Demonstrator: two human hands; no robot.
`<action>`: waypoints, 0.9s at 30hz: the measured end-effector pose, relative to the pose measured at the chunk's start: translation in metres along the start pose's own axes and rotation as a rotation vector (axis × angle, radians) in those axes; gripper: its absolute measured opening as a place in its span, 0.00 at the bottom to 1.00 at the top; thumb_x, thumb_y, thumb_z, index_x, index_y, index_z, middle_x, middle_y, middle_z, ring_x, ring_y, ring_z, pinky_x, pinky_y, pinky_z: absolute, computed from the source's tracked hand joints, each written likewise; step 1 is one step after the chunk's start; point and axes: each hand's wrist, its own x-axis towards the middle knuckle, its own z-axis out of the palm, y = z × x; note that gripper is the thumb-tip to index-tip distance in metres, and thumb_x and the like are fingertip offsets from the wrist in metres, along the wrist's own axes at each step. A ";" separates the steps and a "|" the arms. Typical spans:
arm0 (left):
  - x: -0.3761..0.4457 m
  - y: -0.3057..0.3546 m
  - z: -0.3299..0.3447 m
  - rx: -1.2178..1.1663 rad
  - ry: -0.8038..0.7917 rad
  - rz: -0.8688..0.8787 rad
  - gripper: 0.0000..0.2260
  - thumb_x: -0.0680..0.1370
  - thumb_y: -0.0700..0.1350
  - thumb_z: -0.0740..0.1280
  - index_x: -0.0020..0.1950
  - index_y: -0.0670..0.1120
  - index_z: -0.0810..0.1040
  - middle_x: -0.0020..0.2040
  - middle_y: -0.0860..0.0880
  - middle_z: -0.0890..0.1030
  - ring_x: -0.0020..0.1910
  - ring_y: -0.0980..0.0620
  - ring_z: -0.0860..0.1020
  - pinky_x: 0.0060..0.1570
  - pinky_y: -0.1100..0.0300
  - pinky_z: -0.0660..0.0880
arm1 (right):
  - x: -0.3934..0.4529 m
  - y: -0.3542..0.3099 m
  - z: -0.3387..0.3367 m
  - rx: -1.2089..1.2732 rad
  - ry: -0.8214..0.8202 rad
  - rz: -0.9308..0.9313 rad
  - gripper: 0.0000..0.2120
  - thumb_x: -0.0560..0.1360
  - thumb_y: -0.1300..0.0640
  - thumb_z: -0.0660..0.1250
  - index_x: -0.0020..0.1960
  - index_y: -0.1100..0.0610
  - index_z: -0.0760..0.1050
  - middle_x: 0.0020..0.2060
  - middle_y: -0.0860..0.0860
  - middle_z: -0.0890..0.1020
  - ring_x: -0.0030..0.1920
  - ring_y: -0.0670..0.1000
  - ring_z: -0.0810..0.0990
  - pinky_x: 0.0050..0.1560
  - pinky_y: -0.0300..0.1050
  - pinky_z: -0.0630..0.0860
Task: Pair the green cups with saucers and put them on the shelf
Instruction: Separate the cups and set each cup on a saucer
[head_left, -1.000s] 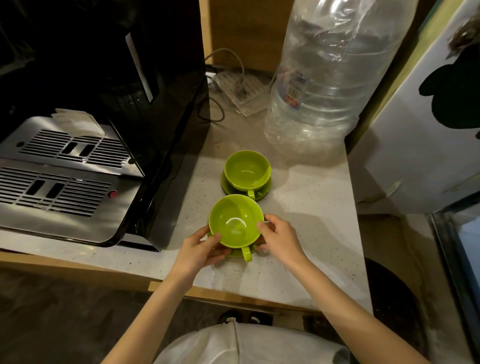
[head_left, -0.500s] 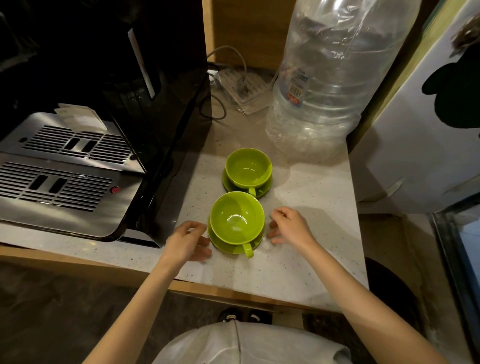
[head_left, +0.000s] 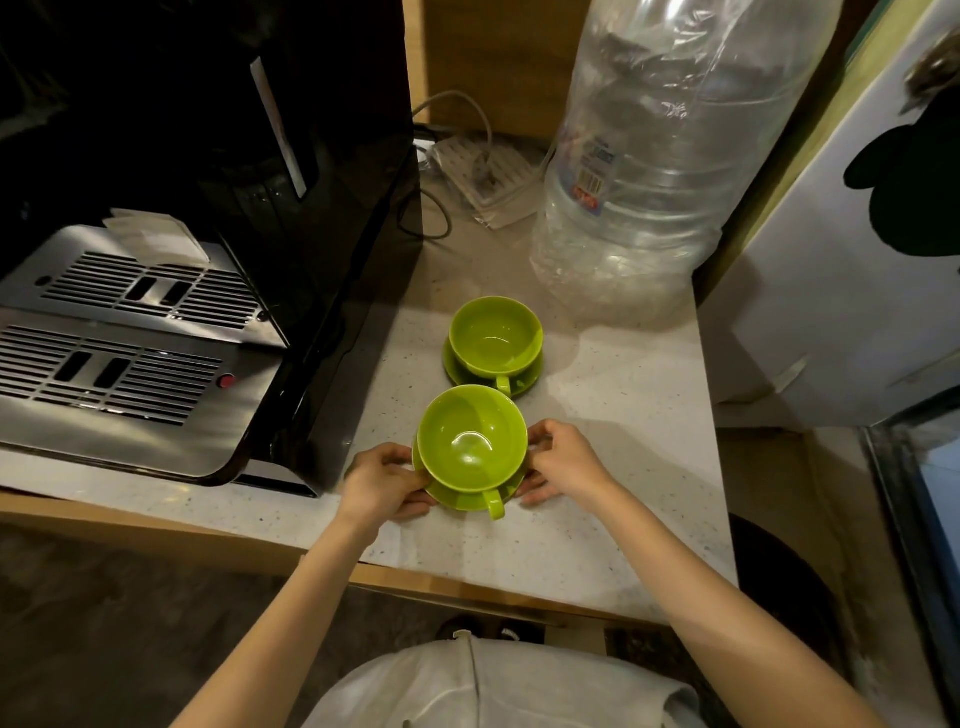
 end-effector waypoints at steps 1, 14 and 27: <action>0.000 -0.001 -0.001 0.002 -0.001 0.000 0.07 0.70 0.34 0.69 0.42 0.43 0.73 0.27 0.43 0.81 0.21 0.53 0.80 0.24 0.61 0.78 | 0.000 0.001 0.000 -0.004 -0.007 -0.001 0.09 0.75 0.67 0.62 0.54 0.60 0.69 0.41 0.60 0.80 0.31 0.57 0.83 0.34 0.53 0.83; -0.025 -0.001 -0.008 -0.011 -0.197 0.024 0.11 0.71 0.34 0.69 0.51 0.37 0.73 0.27 0.46 0.83 0.25 0.51 0.82 0.28 0.60 0.80 | -0.026 0.013 -0.009 0.004 -0.064 -0.012 0.10 0.73 0.71 0.63 0.52 0.61 0.70 0.36 0.56 0.79 0.29 0.53 0.83 0.32 0.45 0.83; -0.054 0.102 0.022 -0.191 -0.272 0.304 0.07 0.73 0.35 0.64 0.48 0.43 0.79 0.28 0.49 0.83 0.26 0.55 0.80 0.31 0.65 0.79 | -0.094 -0.065 -0.078 0.337 0.082 -0.310 0.08 0.73 0.71 0.64 0.51 0.67 0.70 0.21 0.52 0.80 0.20 0.47 0.79 0.23 0.37 0.78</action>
